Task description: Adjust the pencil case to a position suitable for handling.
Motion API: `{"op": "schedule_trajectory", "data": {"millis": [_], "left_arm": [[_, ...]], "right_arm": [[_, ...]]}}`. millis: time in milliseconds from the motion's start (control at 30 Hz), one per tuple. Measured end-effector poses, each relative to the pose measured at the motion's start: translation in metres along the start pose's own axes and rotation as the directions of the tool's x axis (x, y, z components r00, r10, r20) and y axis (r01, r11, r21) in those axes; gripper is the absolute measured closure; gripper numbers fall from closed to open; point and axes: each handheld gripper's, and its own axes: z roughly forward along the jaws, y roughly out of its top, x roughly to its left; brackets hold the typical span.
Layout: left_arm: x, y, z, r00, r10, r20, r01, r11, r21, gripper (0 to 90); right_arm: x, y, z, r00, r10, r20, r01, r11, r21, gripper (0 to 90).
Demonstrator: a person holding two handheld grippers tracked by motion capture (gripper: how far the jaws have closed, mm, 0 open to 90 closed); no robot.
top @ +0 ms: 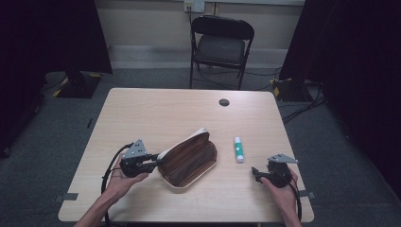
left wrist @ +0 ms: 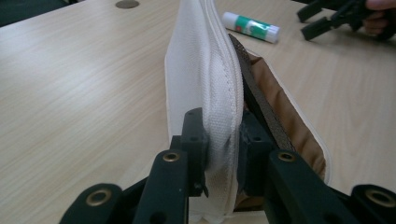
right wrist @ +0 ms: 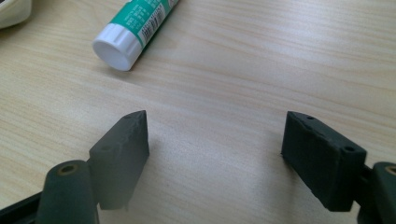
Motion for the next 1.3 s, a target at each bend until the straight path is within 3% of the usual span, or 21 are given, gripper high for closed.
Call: {"op": "schedule_trajectory", "data": {"millis": [133,267,367,500,600,633,767,900,967,1000,1067,1100,1300], "left_arm": [[-0.003,-0.002,-0.004,0.998,-0.007,0.063,0.007,1.0,-0.007,76.1],[-0.012,-0.002,-0.007,0.9951,0.025,0.096,-0.026,0.9996,0.009,76.1],[-0.011,-0.004,-0.011,0.9936,0.038,0.107,-0.039,0.9992,0.011,76.1],[-0.006,-0.007,-0.013,0.9979,0.03,0.058,-0.032,0.9992,0.024,74.9],[0.001,-0.009,-0.016,0.9998,-0.008,0.019,0.007,0.9999,0.015,69.9],[0.003,-0.01,-0.017,0.9995,-0.028,0.013,0.028,0.9996,0.008,66.9],[0.007,-0.012,-0.021,0.9991,-0.039,-0.016,0.039,0.9992,0.011,59.1],[0.011,-0.018,-0.022,0.9952,-0.055,-0.081,0.058,0.9976,0.036,53.8],[0.014,-0.021,-0.021,0.9949,-0.066,-0.076,0.069,0.9969,0.039,54.5],[0.017,-0.024,-0.02,0.9936,-0.067,-0.09,0.072,0.9961,0.051,57.1],[0.019,-0.025,-0.019,0.9936,-0.079,-0.081,0.082,0.9958,0.04,62.5],[0.02,-0.025,-0.019,0.9926,-0.076,-0.095,0.08,0.996,0.041,63.1],[0.022,-0.016,-0.009,0.9923,-0.082,-0.093,0.084,0.9962,0.02,74.6]], "right_arm": [[0.0,0.0,0.002,1.0,0.002,0.001,-0.002,1.0,-0.013,21.1],[0.001,0.0,0.002,1.0,0.001,0.001,-0.001,1.0,-0.011,21.1],[0.001,0.0,0.002,1.0,0.002,0.003,-0.002,1.0,-0.011,21.1],[0.001,0.0,0.002,1.0,0.002,0.002,-0.002,1.0,-0.011,21.1],[0.001,0.0,0.002,1.0,0.004,0.004,-0.004,1.0,-0.011,21.0],[0.001,0.0,0.002,1.0,0.005,0.005,-0.005,1.0,-0.011,20.9],[0.001,0.0,0.002,1.0,0.004,0.006,-0.004,1.0,-0.011,20.8],[0.001,0.0,0.002,1.0,0.005,0.008,-0.005,1.0,-0.011,20.8],[0.001,0.0,0.002,0.9999,0.006,0.008,-0.006,1.0,-0.011,20.7],[0.002,0.0,0.002,0.9999,0.007,0.011,-0.007,1.0,-0.011,20.7],[0.002,0.0,0.002,0.9999,0.008,0.011,-0.008,1.0,-0.011,20.7],[0.002,0.0,0.002,0.9999,0.008,0.012,-0.008,1.0,-0.011,20.7],[0.002,0.001,0.003,0.9998,0.014,0.015,-0.014,1.0,-0.01,20.4]]}}
